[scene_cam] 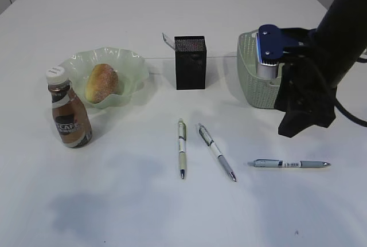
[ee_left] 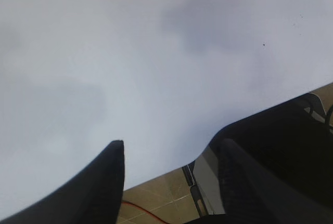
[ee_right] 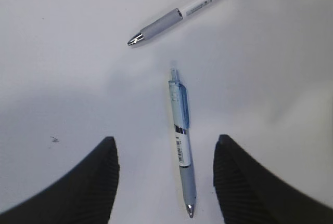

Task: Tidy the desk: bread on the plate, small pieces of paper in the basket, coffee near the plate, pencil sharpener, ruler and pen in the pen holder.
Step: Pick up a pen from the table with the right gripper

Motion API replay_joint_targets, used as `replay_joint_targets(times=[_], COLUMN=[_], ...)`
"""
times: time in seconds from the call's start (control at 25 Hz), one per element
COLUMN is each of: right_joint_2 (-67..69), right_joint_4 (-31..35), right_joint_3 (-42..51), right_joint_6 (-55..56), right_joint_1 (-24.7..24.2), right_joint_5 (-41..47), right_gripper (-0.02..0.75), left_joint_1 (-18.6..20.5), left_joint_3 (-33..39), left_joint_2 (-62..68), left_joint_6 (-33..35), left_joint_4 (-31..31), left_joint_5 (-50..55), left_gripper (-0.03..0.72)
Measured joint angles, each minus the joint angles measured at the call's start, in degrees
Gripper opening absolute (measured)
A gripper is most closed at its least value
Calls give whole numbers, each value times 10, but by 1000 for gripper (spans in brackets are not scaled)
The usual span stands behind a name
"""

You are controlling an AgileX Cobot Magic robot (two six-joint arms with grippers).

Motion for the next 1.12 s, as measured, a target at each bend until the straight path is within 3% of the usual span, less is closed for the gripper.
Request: replay_joint_targets(times=[0.52,1.12], right_joint_2=[91,151], right_joint_4=[-57,-58], right_joint_3=[0,0], right_joint_6=[-47,-50], right_joint_1=[0,0], right_joint_5=[-49,-71], right_gripper=[459,459], left_joint_1=[0,0], left_joint_3=[0,0], left_joint_2=[0,0], left_joint_6=[0,0], left_joint_4=[-4,-6], left_joint_5=[-2,-2], left_gripper=[402,402])
